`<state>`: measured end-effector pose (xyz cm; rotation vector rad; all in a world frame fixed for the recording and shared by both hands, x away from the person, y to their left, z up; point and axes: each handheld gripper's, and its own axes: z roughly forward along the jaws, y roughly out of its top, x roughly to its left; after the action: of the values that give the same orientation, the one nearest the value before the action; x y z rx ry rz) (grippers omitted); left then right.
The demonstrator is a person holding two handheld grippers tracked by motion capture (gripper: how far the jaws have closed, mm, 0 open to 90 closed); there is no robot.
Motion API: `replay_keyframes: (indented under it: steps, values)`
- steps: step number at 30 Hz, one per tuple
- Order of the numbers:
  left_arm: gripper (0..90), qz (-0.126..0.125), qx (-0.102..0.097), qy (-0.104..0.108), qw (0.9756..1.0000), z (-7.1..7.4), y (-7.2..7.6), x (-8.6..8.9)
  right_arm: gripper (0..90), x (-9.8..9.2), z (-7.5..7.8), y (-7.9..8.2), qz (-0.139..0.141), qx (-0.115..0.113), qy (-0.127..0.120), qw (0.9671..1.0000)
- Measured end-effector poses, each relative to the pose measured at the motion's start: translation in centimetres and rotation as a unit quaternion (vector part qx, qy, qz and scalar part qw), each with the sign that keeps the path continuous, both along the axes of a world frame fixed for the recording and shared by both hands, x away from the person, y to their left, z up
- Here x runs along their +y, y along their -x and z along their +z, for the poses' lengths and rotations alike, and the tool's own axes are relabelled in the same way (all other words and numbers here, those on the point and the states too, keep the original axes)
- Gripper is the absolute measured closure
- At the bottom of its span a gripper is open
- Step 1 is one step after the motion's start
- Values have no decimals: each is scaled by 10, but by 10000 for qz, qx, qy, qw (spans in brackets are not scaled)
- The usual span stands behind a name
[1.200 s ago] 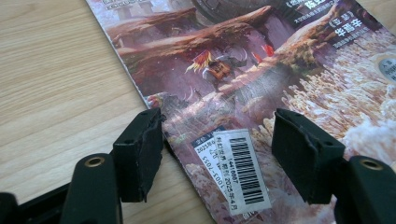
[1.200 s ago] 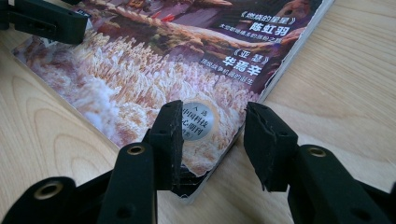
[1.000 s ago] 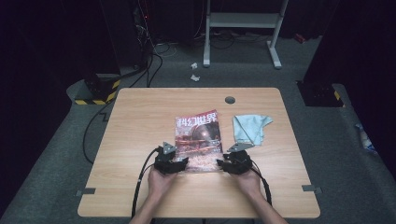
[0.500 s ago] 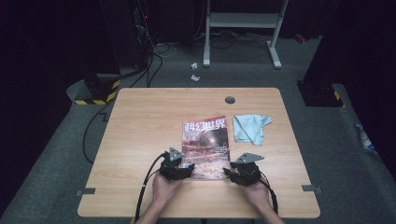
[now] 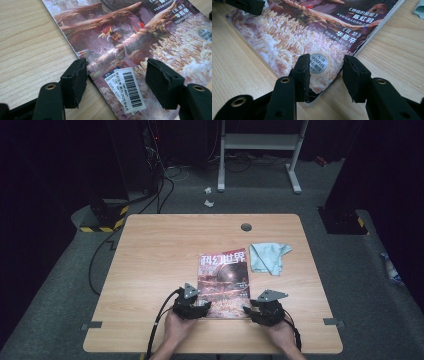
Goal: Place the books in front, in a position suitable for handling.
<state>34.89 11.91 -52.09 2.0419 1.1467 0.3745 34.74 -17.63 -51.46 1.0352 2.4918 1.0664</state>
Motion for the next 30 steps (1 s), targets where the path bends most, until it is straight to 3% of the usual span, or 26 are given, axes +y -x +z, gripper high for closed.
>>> replay_keyframes:
  steps: [4, 7, 9, 12, 17, 21, 24, 30]
  values:
    - [352, 60, -123, -9, 9999, 1, -5, 6, 592, -2, 2, -2, 8, 59, 6, 10000]
    - [344, 182, -129, 105, 9997, 1, -13, 13, 590, -7, 7, -4, -55, -37, -6, 10000]
    - [344, 221, -179, 48, 9996, 2, -19, 17, 581, -12, 11, -7, -104, -87, -80, 9999]
    - [356, 289, -155, 353, 9988, -2, -28, 24, 548, -20, 17, -12, -259, -224, -90, 9994]
    - [358, 283, -277, 291, 9988, -8, -32, 27, 491, -33, 24, -26, -597, -326, -69, 9977]
    - [333, 296, -450, 239, 9983, -11, -31, 25, 453, -38, 29, -39, -753, -407, 58, 9963]
    - [339, 257, -469, 254, 9982, -11, -31, 25, 448, -40, 32, -54, -890, -413, 133, 9951]
    - [380, 178, -459, 315, 9983, -11, -30, 25, 436, -40, 38, -90, -1284, -207, 277, 9911]
